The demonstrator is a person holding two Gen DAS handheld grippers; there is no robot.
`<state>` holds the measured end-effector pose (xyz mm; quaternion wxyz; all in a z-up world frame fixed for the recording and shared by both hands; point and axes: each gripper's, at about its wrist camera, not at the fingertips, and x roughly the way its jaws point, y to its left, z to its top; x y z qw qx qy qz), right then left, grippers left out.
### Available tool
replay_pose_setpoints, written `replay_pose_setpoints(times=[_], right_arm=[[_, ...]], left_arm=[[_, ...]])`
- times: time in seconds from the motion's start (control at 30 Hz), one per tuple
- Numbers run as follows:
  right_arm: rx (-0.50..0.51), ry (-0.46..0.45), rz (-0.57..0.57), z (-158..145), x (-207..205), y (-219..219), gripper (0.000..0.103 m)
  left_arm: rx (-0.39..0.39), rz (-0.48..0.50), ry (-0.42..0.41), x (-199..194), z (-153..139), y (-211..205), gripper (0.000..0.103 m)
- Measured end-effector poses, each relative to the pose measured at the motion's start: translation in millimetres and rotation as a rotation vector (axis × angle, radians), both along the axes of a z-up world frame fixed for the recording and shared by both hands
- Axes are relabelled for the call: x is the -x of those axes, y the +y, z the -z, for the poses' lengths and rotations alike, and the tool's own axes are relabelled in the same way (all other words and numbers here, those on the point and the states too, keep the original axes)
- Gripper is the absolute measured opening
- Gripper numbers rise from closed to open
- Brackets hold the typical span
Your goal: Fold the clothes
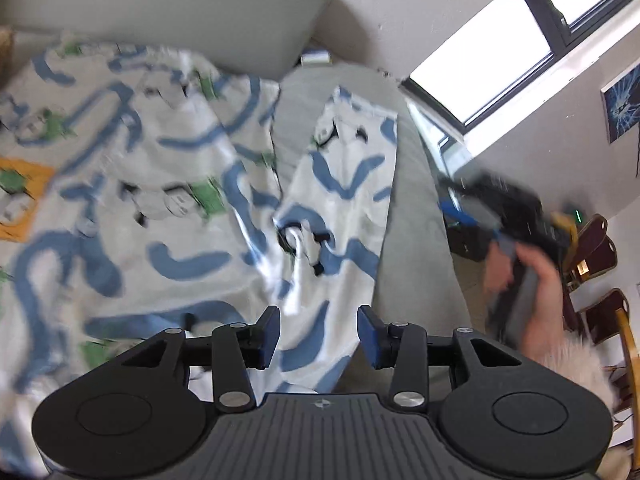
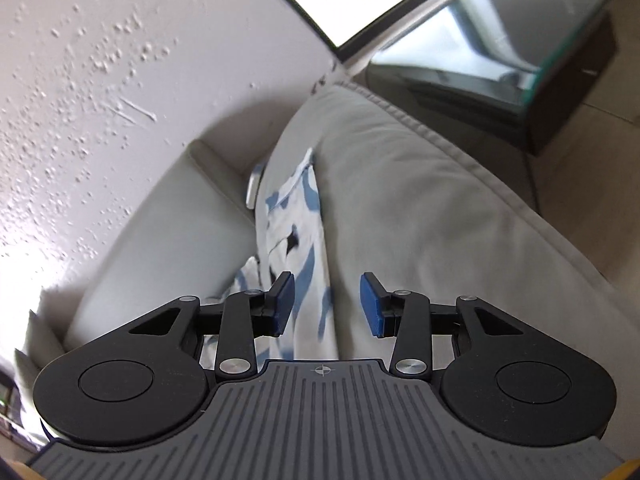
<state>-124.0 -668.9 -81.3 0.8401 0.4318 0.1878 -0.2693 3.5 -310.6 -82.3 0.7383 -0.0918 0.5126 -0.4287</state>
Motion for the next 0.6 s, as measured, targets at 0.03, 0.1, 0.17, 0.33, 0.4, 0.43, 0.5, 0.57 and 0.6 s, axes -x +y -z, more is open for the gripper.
replay_pose_setpoints(times=[0.03, 0.1, 0.17, 0.33, 0.4, 0.43, 0.5, 0.57, 0.6], right_arm=[[-0.032, 0.000, -0.015, 5.3, -12.2, -16.0, 0.047], [-0.116, -0.017, -0.028, 19.6, -34.7, -48.8, 0.048], [-0.204, -0.067, 0.012, 35.6, -52.4, -78.1, 0.048], [-0.223, -0.174, 0.024, 60.3, -99.3, -116.5, 0.046], [-0.189, -0.193, 0.032, 64.9, -115.5, -122.8, 0.046], [-0.177, -0.206, 0.039, 66.3, -122.7, -125.4, 0.047], [-0.158, -0.221, 0.052, 67.5, -134.7, -127.5, 0.047], [-0.122, -0.204, 0.048, 65.0, -146.9, -126.2, 0.046], [-0.100, -0.195, 0.047, 60.7, -147.7, -122.8, 0.039]], left_arm=[[-0.003, 0.002, 0.017, 0.3, 9.4, -7.0, 0.040], [0.007, 0.006, 0.073, -0.8, 29.2, -16.1, 0.040], [0.021, 0.011, 0.139, -5.5, 46.6, -20.6, 0.039], [0.017, 0.000, 0.197, -18.5, 69.9, -25.0, 0.039], [0.017, 0.012, 0.202, -19.9, 73.7, -27.7, 0.039], [0.018, 0.017, 0.205, -20.6, 75.6, -29.0, 0.039], [0.018, 0.031, 0.207, -20.0, 78.3, -31.4, 0.039], [0.013, 0.041, 0.202, -18.2, 79.7, -32.4, 0.039], [0.012, 0.042, 0.201, -17.5, 80.0, -31.9, 0.039]])
